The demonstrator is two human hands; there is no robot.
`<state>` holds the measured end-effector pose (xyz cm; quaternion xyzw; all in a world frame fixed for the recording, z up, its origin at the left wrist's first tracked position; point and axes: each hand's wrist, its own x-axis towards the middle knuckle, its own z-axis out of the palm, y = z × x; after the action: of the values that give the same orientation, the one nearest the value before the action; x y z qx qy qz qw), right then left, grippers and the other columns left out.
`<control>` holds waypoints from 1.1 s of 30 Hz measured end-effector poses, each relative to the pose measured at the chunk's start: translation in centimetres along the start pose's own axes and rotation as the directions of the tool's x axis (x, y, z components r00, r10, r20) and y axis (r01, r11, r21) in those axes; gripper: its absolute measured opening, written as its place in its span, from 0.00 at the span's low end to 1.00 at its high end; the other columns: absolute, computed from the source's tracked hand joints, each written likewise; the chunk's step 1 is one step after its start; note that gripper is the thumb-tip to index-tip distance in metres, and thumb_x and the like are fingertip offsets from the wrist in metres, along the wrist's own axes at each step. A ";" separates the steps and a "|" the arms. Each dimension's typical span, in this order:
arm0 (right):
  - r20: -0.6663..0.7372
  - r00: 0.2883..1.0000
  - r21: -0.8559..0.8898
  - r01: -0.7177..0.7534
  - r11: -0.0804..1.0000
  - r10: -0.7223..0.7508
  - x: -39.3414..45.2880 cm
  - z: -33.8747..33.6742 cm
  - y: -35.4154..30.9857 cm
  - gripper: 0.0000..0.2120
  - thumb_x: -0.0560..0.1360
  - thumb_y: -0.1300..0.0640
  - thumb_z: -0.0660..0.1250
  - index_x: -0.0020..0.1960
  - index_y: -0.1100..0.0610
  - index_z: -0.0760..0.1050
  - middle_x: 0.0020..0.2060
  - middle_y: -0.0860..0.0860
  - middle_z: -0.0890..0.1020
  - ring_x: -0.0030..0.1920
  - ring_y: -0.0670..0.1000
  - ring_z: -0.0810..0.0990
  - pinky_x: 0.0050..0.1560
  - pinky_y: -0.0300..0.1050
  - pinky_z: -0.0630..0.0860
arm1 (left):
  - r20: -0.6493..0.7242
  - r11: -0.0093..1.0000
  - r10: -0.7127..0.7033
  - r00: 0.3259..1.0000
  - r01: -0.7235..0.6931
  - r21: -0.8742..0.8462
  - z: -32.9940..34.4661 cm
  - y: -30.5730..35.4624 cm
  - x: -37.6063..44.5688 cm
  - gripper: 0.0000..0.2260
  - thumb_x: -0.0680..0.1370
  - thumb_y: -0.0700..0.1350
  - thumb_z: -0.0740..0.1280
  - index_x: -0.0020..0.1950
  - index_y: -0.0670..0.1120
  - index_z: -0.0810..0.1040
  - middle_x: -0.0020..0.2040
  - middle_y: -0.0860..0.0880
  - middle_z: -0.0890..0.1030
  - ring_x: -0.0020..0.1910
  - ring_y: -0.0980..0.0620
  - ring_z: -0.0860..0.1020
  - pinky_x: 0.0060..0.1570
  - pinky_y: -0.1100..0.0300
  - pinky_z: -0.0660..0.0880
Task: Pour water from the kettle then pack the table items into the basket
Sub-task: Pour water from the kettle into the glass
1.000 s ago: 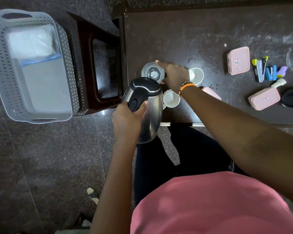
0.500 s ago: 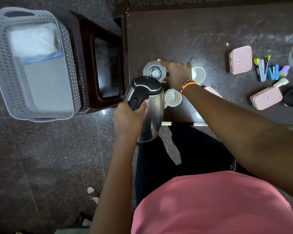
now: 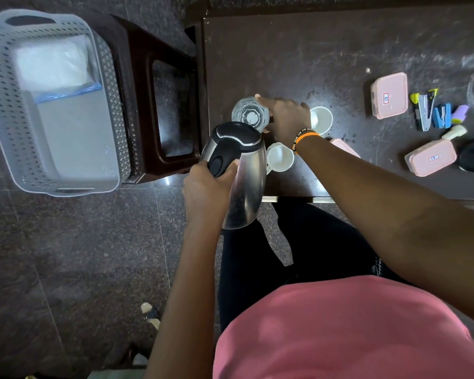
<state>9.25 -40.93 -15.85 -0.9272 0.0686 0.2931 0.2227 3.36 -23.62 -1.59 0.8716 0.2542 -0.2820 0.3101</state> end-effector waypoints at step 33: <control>-0.014 1.000 0.027 0.009 1.000 -0.008 0.2 0.3 0.4 0.29 0.71 0.52 0.65 0.70 0.39 0.61 0.58 0.54 0.80 0.57 0.61 0.78 0.59 0.61 0.70 | 0.004 1.000 -0.001 1.000 0.001 0.001 -0.2 0.7 0.1 0.15 0.71 0.56 0.70 0.38 0.44 0.75 0.30 0.54 0.74 0.30 0.56 0.72 0.28 0.65 0.64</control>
<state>9.18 -41.10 -16.35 -0.9265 0.0703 0.2847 0.2360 3.94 -23.94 -1.30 0.8710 0.2541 -0.2839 0.3101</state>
